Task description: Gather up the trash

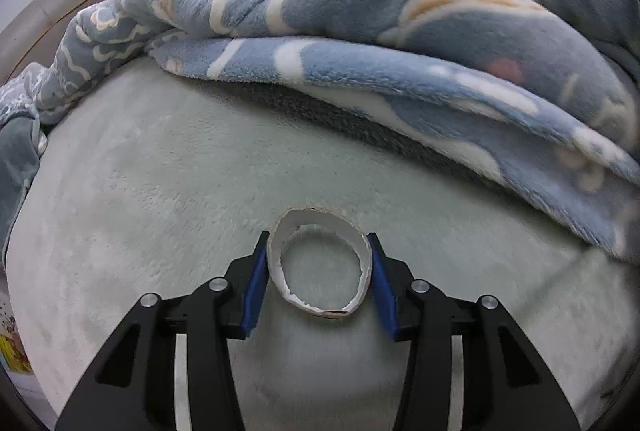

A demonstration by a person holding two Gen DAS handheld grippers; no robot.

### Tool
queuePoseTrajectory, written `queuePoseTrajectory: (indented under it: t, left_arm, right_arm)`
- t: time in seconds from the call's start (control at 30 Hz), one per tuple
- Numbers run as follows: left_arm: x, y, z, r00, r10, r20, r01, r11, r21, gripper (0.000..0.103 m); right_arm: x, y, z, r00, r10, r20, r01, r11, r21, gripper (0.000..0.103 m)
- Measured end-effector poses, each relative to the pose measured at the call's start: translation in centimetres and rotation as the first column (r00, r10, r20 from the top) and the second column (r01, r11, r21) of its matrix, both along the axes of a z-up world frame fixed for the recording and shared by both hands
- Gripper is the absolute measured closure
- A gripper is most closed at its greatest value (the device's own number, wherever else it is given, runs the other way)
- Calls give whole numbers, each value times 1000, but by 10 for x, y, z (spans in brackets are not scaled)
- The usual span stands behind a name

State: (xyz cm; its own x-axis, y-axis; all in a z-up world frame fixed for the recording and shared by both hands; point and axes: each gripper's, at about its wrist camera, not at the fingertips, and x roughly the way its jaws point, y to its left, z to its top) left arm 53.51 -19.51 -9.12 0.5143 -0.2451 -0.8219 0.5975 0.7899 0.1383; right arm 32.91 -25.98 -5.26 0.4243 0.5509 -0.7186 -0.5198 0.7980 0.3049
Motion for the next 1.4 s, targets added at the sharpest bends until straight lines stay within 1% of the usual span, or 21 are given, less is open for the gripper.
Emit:
queuePoseTrajectory:
  t: [0.07, 0.23, 0.3, 0.37, 0.43, 0.5, 0.6, 0.77, 0.83, 0.87, 0.97, 1.07, 1.2, 1.27, 1.33, 1.37, 1.4]
  left_arm:
    - [-12, 6, 5, 1000, -11, -4, 11, 1000, 1, 54]
    - [-51, 18, 23, 999, -31, -11, 31, 999, -27, 54]
    - [-68, 25, 31, 999, -25, -22, 23, 998, -67, 54]
    - [-86, 33, 40, 1000, -11, -25, 9, 996, -86, 54]
    - [-100, 41, 48, 1000, 13, -27, -15, 995, -103, 54]
    - [-121, 53, 60, 999, 46, -19, -48, 991, -127, 54]
    - [-149, 67, 71, 995, 100, -16, -101, 985, -139, 54]
    - [-199, 84, 82, 991, 136, -6, -135, 976, -171, 54]
    - [-223, 94, 84, 987, 161, -15, -161, 964, -214, 54]
    - [-231, 97, 84, 985, 172, -12, -170, 960, -223, 54]
    - [-262, 110, 85, 975, 221, -1, -215, 946, -244, 54]
    - [-288, 124, 82, 965, 261, 20, -249, 939, -236, 54]
    - [-318, 142, 78, 950, 311, 39, -296, 930, -218, 54]
    - [-333, 152, 75, 938, 343, 42, -327, 920, -216, 54]
    - [-344, 161, 72, 922, 386, 34, -370, 903, -220, 54]
    - [-351, 168, 71, 912, 410, 22, -394, 889, -234, 54]
    - [-355, 172, 70, 906, 423, 20, -406, 881, -244, 54]
  right_arm:
    - [-3, -2, 0, 1000, 12, 6, -12, 1000, -6, 49]
    - [-9, 0, 3, 999, 29, 13, -29, 999, -17, 49]
    - [-13, 2, 8, 999, 38, 15, -38, 999, -5, 49]
    - [-17, 7, 14, 998, 52, 21, -52, 999, 9, 49]
    - [-23, 13, 21, 997, 70, 34, -70, 998, 4, 49]
    - [-27, 17, 26, 996, 81, 46, -81, 997, -2, 49]
    - [-35, 21, 37, 993, 97, 69, -97, 995, -1, 49]
    - [-45, 30, 53, 989, 117, 95, -117, 993, -2, 49]
    - [-49, 37, 54, 987, 128, 94, -128, 992, -9, 49]
    - [-51, 41, 54, 987, 135, 90, -135, 991, -11, 49]
    - [-57, 53, 51, 985, 155, 81, -154, 988, -25, 49]
    - [-69, 62, 49, 982, 171, 86, -167, 985, -52, 49]
    - [-80, 72, 39, 983, 176, 57, -172, 982, -78, 49]
    - [-84, 76, 36, 985, 167, 50, -162, 983, -89, 49]
    - [-85, 78, 34, 988, 146, 41, -142, 985, -95, 49]
    - [-86, 79, 35, 989, 139, 44, -134, 986, -98, 49]
    - [-89, 81, 36, 990, 131, 49, -126, 987, -100, 49]
